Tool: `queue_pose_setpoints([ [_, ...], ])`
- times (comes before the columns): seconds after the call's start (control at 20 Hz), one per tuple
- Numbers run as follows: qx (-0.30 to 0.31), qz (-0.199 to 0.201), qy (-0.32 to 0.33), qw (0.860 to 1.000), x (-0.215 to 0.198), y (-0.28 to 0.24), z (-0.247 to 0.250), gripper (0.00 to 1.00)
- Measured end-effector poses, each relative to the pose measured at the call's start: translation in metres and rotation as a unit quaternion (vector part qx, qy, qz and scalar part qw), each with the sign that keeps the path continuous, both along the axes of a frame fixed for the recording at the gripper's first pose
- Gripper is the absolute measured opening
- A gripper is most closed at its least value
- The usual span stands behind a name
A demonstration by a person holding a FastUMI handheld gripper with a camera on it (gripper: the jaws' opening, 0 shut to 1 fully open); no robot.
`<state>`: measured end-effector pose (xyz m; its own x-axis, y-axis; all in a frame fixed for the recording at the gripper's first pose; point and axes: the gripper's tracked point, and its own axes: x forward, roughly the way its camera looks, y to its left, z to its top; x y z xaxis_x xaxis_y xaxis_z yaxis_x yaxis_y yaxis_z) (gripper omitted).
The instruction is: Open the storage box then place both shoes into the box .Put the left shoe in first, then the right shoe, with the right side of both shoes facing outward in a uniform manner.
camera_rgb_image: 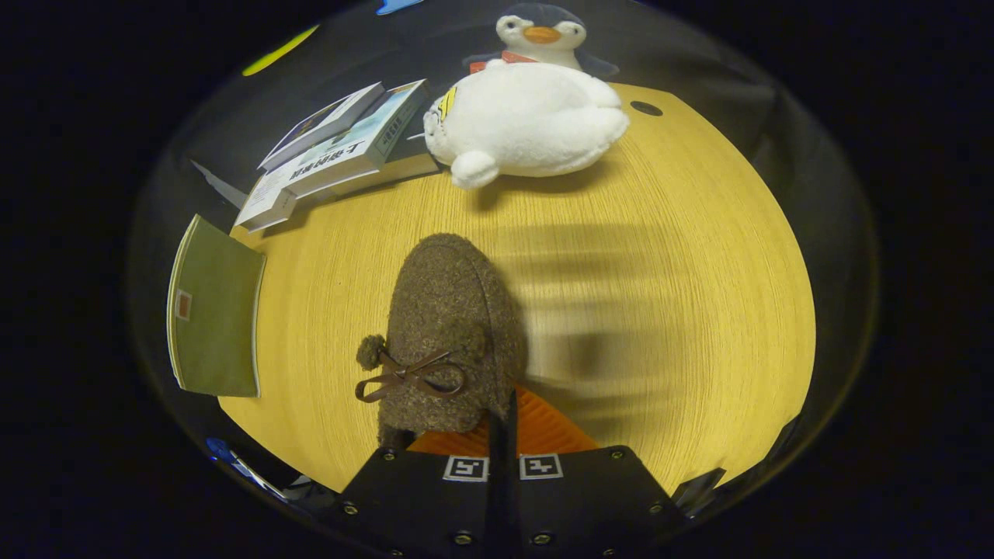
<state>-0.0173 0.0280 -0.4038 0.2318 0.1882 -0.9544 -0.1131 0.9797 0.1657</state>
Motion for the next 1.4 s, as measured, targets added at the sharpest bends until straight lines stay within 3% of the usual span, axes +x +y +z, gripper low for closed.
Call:
queue_pose_setpoints([
  [0.45, 0.007, 0.021, -0.035, 0.999, 0.013, 0.041, 0.071, 0.01],
  [0.65, 0.037, 0.032, -0.042, 0.998, 0.018, 0.074, 0.103, 0.00],
  [1.4, 0.049, 0.122, -0.073, 0.989, 0.040, 0.197, 0.171, 0.00],
])
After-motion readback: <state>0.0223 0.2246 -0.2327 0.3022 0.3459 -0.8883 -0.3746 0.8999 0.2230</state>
